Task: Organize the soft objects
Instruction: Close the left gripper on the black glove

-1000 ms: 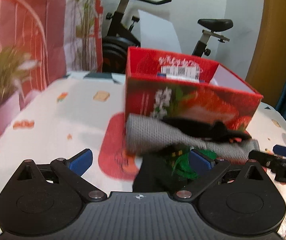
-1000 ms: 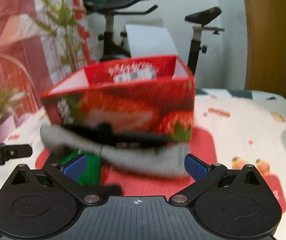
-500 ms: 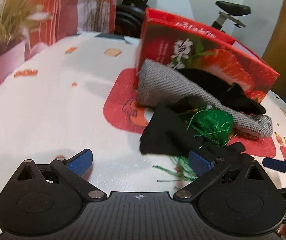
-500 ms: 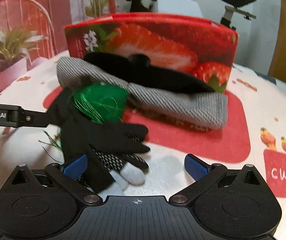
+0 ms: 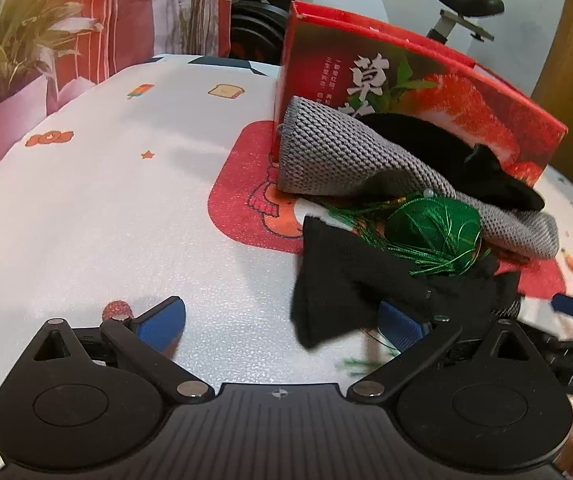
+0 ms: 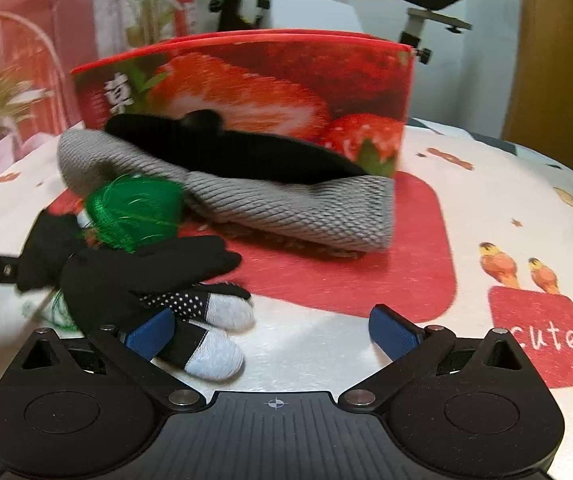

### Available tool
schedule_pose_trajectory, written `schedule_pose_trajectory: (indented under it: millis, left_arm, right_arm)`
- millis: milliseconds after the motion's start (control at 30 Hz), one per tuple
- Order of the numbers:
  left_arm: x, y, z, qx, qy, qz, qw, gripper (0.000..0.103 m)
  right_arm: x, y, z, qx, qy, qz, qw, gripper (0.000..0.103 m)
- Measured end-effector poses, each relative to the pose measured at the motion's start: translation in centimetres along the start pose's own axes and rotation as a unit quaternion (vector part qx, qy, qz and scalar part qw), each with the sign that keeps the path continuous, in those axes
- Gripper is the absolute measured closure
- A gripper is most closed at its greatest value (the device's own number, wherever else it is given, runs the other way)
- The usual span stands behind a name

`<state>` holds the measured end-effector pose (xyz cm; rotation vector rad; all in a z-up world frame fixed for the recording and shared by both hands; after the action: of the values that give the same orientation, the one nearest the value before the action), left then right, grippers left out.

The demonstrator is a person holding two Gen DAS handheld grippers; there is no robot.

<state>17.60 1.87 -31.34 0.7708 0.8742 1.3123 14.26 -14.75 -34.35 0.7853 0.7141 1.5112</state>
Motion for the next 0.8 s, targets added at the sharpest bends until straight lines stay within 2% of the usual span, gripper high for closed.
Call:
schedule_pose_trajectory:
  millis: [233, 800]
  left_arm:
    - [-0.76, -0.22, -0.39, 0.002, -0.026, 0.033, 0.9991, 0.0]
    - [-0.82, -0.19, -0.35, 0.012, -0.036, 0.039, 0.9985, 0.0]
  right_arm:
    - [-0.35, -0.07, -0.07, -0.01, -0.008, -0.011, 1.0, 0.0]
    - [-0.2, -0.12, -0.08, -0.015, -0.006, -0.012, 1.0, 0.0]
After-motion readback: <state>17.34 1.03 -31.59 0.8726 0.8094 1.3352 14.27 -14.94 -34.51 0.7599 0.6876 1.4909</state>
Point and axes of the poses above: each gripper's, at about its wrist camera, not at the fingertips, and y roughly against the way its jaws point, x to its left, z to its top, the point moved 6 cm from there along -y, roughly the way its jaws point, and after that the axes turned 11 degrees about x, right-handed, at the moved point
